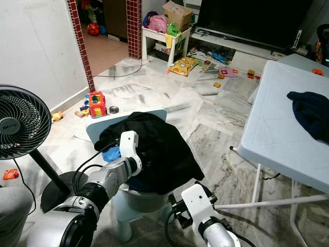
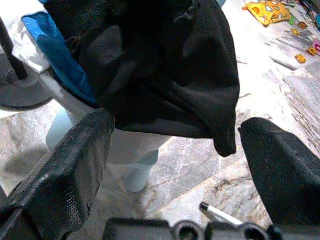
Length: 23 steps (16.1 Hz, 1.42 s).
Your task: Hang hanger
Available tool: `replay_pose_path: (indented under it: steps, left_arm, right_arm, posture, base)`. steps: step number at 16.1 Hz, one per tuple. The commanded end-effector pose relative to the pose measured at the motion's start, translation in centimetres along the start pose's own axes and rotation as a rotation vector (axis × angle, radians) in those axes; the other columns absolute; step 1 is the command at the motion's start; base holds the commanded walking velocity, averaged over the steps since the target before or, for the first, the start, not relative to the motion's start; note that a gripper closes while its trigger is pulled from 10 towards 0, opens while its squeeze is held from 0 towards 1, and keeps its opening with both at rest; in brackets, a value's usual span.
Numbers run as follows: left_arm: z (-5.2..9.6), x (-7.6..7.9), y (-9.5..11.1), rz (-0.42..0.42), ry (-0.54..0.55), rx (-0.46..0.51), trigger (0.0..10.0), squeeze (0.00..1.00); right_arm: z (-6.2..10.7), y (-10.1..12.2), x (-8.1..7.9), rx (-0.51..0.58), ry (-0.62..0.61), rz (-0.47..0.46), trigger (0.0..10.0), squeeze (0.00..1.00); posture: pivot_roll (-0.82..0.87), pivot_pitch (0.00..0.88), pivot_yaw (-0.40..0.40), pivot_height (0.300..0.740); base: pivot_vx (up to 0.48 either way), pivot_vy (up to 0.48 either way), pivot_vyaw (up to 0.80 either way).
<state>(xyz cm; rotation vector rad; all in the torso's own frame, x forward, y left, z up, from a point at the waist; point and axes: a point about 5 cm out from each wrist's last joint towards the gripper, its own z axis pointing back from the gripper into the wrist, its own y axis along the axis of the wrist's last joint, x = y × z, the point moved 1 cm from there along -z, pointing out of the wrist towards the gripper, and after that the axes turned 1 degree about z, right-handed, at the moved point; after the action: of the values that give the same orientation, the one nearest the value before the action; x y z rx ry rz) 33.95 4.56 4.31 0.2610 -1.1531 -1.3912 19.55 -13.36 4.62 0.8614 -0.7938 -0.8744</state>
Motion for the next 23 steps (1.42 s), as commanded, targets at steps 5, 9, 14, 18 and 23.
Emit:
replay_pose_path:
  steps: [5,9,14,18,23]
  left_arm:
    - [-0.2,0.4,0.8,-0.004,0.006,0.026,0.0,0.00]
    - [-0.2,0.5,1.4,-0.006,-0.007,0.070,0.0,0.00]
    - [-0.1,0.8,2.1,-0.056,-0.050,0.116,0.0,0.00]
    - [0.2,1.7,4.1,-0.158,-0.103,0.244,0.0,0.00]
    - [1.0,4.8,4.8,-0.360,-0.288,0.368,0.0,0.00]
  right_arm:
    - [0.1,0.1,0.6,0.007,-0.023,0.002,10.0,0.00]
    - [0.1,0.1,0.6,0.007,-0.024,0.001,10.0,0.00]
    - [0.2,0.1,0.5,0.006,-0.023,0.002,10.0,0.00]
    - [0.2,0.1,0.6,0.006,-0.023,0.003,10.0,0.00]
    - [0.1,0.0,0.6,0.004,-0.023,0.006,10.0,0.00]
  posture:
    - [0.00,0.004,-0.079,0.740]
    - [0.00,0.002,-0.077,0.740]
    - [0.01,0.003,-0.078,0.740]
    - [0.00,0.002,-0.077,0.740]
    - [0.01,0.001,-0.079,0.740]
  base:
    - [0.000,0.000,0.00]
    - [0.000,0.000,0.00]
    - [0.000,0.000,0.00]
    - [0.000,0.000,0.00]
    - [0.000,0.000,0.00]
